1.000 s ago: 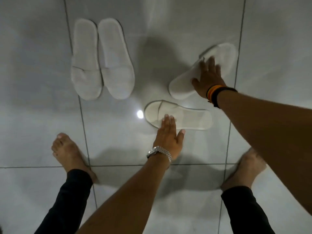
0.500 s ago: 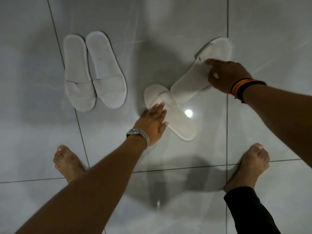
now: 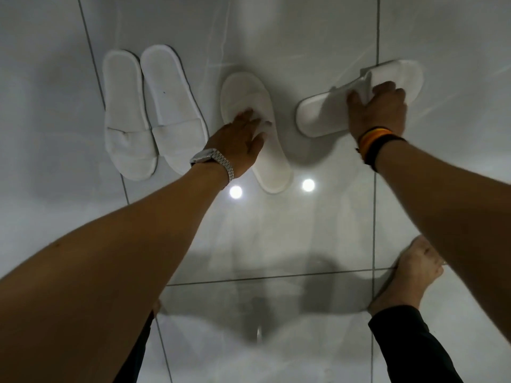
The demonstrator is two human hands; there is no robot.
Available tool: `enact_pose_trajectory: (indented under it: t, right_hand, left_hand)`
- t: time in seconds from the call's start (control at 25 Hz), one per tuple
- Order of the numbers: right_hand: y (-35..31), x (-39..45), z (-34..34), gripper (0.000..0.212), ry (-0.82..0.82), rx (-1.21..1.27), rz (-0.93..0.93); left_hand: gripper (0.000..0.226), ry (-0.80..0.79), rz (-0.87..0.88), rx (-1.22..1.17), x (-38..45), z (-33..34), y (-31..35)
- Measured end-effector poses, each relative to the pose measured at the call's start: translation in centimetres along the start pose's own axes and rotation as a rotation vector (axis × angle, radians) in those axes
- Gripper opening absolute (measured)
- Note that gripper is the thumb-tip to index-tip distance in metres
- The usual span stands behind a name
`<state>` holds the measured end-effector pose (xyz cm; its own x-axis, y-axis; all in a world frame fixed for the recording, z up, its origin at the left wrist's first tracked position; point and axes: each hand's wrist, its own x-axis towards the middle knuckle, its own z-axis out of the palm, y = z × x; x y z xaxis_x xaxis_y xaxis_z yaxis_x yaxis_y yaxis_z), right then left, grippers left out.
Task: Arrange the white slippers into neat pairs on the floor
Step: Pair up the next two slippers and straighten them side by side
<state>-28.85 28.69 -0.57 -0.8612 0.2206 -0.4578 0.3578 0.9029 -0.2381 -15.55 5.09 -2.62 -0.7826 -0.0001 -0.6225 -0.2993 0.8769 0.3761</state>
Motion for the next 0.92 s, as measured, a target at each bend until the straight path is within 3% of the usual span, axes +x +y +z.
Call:
enact_pose_trajectory:
  t: [0.08,0.2,0.28,0.48,0.56,0.68,0.8,0.92]
  right_hand:
    - [-2.5,-0.5,1.9,0.090,-0.105,-0.005,0.172]
    - [-3.9,-1.7,4.4,0.106,-0.246,-0.187,0.138]
    - [-3.0,-2.1,4.8,0.104,-0.266,-0.262,0.010]
    - [2.4,-3.6,3.3,0.098,-0.408,-0.578,-0.625]
    - [3.9,-4.4,3.1,0.097,-0.442,-0.592,-0.695]
    - [4.5,-6.5,3.5,0.092,-0.429,-0.484,-0.650]
    - [3.4,-10.3,4.6,0.081,-0.339,-0.311,-0.553]
    - [2.6,-15.0,7.3,0.077,-0.408,-0.340,-0.578]
  left_hand:
    - [0.065,0.001,-0.028,-0.013,-0.4,1.1,1.0]
    - [0.072,-0.032,-0.098,-0.043,-1.4,3.5,2.5]
    - [0.075,-0.055,-0.136,-0.056,-1.5,4.3,2.7]
    - [0.075,-0.091,-0.093,-0.022,-0.6,3.8,2.8]
    - [0.074,-0.138,-0.092,-0.014,-0.4,3.2,3.3]
    - [0.071,-0.170,-0.093,0.003,-0.2,2.1,4.3]
    - [0.072,0.025,0.093,0.165,1.0,0.1,4.2]
    - [0.091,0.078,0.348,0.418,3.8,-2.5,3.4]
